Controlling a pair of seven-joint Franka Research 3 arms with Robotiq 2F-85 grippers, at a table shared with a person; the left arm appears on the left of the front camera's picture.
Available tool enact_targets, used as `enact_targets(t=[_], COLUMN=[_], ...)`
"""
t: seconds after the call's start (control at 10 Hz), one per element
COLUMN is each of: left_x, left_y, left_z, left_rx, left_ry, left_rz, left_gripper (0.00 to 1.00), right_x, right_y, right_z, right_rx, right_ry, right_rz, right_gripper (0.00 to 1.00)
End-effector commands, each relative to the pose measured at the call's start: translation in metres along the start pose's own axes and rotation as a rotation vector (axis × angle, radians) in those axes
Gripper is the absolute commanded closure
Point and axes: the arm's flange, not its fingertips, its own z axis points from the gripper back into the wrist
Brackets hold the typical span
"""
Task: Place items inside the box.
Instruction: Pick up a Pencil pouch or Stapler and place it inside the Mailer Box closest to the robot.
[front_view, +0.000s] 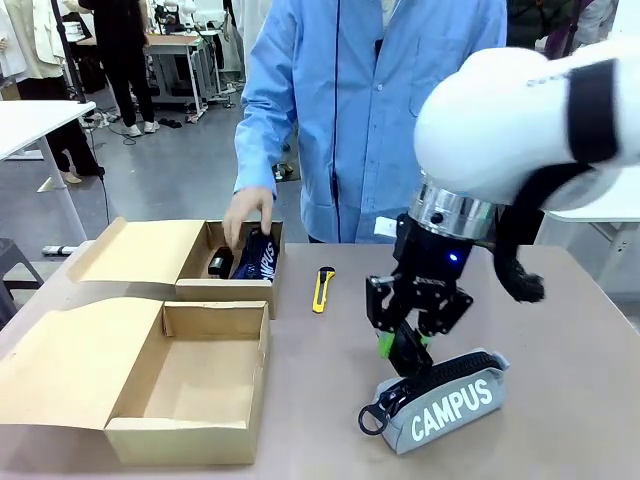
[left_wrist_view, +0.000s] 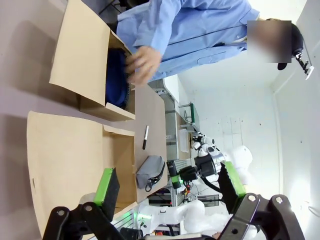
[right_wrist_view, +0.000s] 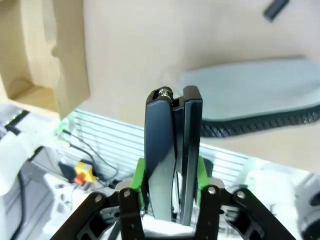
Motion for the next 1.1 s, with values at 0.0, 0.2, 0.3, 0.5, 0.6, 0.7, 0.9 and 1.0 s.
enact_targets(t=[0.0, 0.2, 0.3, 0.5, 0.6, 0.7, 0.9, 1.0], left_x=[-0.001, -0.001, -0.001, -0.001, -0.001, -0.001, -0.001, -0.001], left_y=[-0.001, -0.001, -0.001, -0.001, -0.001, -0.001, -0.001, -0.001], left_z=[-0.001, -0.001, -0.001, -0.001, -0.001, -0.001, -0.001, -0.001], left_rx=[-0.021, -0.021, -0.021, -0.021, -0.021, -0.021, -0.021, -0.021], left_ry=[-0.006, -0.006, -0.006, -0.006, -0.006, -0.006, -0.006, -0.006], left_rz=[-0.019, -0.019, -0.019, -0.019, -0.019, -0.019, -0.019, -0.019], left_gripper=[0.00, 0.00, 0.00, 0.00, 0.00, 0.00, 0.00, 0.00], right_x=[0.024, -0.005, 0.001, -0.004, -0.002, 0.012, 0.039, 0.050], right_y=[0.001, -0.001, 0.026, 0.105, 0.142, 0.181, 0.237, 0.256], right_z=[-0.001, 0.001, 0.000, -0.004, -0.013, -0.025, -0.056, -0.068], right_rx=[0.024, -0.004, -0.001, 0.051, 0.060, 0.101, 0.149, 0.169], right_ry=[0.013, -0.005, -0.067, -0.081, -0.092, -0.138, -0.209, -0.224], right_rz=[-0.005, 0.002, -0.113, -0.138, -0.142, -0.160, -0.122, -0.097], right_gripper=[1.00, 0.58, 0.58, 0.58, 0.58, 0.58, 0.58, 0.58])
